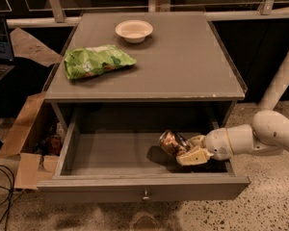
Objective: Place orange can into top drawer
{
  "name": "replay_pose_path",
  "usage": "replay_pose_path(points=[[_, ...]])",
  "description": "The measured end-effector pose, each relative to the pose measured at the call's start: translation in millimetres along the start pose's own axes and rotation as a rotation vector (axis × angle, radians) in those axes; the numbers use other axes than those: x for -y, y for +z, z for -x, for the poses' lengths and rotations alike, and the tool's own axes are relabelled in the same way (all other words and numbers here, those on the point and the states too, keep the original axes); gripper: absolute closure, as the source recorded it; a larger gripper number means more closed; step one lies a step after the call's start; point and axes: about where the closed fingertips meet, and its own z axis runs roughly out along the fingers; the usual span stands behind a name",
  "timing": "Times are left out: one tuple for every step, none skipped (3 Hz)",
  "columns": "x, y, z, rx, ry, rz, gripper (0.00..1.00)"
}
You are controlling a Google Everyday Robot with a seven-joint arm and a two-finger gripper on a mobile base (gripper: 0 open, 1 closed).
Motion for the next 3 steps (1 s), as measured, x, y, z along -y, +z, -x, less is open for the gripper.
replay_pose_path(points=[[0.0,0.0,0.0,0.000,0.000,0.000,0.12],[0.0,0.1,0.0,0.000,0.000,0.000,0.00],[0.0,0.1,0.0,0.000,0.000,0.000,0.00]])
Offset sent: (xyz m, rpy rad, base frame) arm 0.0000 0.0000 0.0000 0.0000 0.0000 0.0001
